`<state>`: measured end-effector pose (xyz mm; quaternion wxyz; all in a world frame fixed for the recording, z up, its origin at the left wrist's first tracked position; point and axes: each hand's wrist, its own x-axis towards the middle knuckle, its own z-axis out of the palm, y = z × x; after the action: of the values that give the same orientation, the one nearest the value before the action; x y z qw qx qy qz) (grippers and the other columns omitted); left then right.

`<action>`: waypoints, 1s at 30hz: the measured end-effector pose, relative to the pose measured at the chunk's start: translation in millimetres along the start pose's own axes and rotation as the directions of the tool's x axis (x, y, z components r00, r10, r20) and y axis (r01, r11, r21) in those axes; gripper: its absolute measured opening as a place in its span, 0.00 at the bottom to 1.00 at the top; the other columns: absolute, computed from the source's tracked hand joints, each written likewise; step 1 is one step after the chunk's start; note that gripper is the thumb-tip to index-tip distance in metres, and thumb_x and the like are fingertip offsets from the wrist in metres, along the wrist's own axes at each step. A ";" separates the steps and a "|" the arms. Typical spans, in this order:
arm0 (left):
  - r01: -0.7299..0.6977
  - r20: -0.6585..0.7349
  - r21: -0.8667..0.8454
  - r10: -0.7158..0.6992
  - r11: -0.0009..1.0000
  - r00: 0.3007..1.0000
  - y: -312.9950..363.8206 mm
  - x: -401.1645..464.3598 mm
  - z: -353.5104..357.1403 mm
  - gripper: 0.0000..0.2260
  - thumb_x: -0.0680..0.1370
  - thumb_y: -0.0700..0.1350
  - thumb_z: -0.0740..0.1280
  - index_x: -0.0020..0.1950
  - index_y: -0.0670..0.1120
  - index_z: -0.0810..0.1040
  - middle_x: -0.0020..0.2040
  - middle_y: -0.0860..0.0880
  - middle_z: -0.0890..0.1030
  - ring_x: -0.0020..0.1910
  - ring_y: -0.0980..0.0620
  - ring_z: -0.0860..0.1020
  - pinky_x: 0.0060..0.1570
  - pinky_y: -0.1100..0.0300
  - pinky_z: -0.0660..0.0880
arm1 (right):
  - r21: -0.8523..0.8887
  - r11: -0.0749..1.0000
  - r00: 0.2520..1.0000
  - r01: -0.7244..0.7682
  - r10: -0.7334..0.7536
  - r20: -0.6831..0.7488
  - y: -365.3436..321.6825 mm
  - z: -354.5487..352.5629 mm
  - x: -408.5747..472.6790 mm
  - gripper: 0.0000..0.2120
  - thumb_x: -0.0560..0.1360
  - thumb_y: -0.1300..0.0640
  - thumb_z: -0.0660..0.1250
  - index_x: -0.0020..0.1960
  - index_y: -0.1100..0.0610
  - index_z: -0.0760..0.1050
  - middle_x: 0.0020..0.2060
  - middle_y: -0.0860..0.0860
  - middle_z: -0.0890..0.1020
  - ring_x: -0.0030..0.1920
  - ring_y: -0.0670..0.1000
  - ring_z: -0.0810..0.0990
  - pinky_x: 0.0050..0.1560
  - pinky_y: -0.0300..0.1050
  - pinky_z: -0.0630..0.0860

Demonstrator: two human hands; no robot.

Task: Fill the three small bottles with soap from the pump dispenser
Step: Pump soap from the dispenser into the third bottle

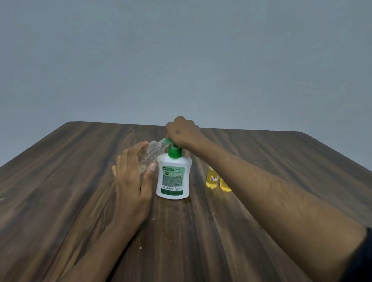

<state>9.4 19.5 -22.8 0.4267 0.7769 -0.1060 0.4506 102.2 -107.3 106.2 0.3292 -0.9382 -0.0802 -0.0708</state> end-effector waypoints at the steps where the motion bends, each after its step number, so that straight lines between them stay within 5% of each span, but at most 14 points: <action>1: 0.007 0.000 -0.006 -0.007 1.000 1.000 0.4 -0.2 0.2 0.17 0.84 0.47 0.64 0.73 0.49 0.74 0.64 0.62 0.74 0.60 0.57 0.73 0.60 0.53 0.64 | -0.012 1.000 1.000 0.006 -0.006 -0.017 0.0 -0.7 1.3 0.09 0.78 0.54 0.56 0.41 0.56 0.68 0.42 0.53 0.77 0.43 0.55 0.75 0.43 0.49 0.71; 13: -0.009 -0.021 -0.003 0.009 1.000 1.000 -3.3 1.7 -0.7 0.18 0.84 0.47 0.65 0.74 0.51 0.75 0.67 0.50 0.77 0.64 0.48 0.75 0.64 0.37 0.72 | -0.025 1.000 1.000 0.016 -0.016 0.010 3.1 1.8 2.5 0.10 0.76 0.53 0.55 0.41 0.56 0.70 0.44 0.54 0.80 0.44 0.55 0.77 0.50 0.51 0.75; 30: 0.017 -0.049 0.008 -0.017 1.000 0.999 -6.3 2.3 0.6 0.19 0.83 0.46 0.67 0.74 0.47 0.74 0.69 0.51 0.77 0.66 0.53 0.74 0.66 0.37 0.71 | -0.108 0.994 0.999 0.014 -0.018 -0.035 -5.0 -2.8 0.7 0.10 0.79 0.52 0.55 0.40 0.54 0.64 0.39 0.51 0.73 0.43 0.54 0.73 0.49 0.52 0.71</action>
<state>14.5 23.4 -24.6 0.4298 0.7683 -0.0872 0.4662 101.6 -105.2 111.5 0.2790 -0.9524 -0.0780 -0.0944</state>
